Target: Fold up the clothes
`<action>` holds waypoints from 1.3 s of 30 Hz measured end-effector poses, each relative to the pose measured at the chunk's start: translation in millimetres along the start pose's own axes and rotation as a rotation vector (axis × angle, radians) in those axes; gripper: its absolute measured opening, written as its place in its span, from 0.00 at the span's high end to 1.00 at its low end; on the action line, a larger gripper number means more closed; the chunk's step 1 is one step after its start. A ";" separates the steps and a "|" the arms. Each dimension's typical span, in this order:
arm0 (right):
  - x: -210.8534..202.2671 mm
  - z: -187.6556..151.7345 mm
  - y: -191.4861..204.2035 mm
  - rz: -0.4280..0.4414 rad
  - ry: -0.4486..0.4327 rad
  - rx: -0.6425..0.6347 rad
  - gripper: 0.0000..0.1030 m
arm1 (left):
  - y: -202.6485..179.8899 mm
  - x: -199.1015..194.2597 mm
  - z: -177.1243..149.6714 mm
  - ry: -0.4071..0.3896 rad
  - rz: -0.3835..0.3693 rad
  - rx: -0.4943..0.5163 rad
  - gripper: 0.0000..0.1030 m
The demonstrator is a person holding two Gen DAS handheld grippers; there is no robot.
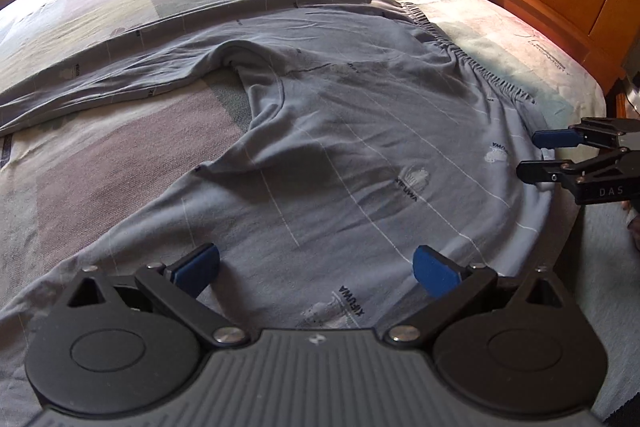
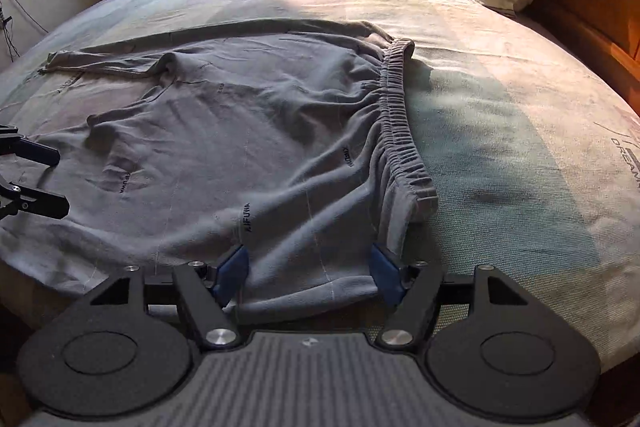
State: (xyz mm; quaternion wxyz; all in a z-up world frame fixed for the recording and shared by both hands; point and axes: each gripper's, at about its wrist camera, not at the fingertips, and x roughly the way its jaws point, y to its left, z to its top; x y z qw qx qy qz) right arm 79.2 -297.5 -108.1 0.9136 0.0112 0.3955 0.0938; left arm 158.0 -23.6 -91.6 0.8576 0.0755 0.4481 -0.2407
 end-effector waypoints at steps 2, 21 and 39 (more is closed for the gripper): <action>-2.9 -4.1 1.7 0.019 -0.006 -0.001 0.09 | 0.3 -3.7 7.8 0.003 0.003 -0.024 0.01; -6.7 -6.9 -15.0 0.132 -0.047 0.115 0.00 | 16.4 6.2 70.4 -0.111 -0.037 -0.209 0.01; -9.0 -8.6 -18.3 0.141 -0.062 0.150 0.00 | -16.7 -24.9 -29.6 -0.016 0.099 -0.199 0.01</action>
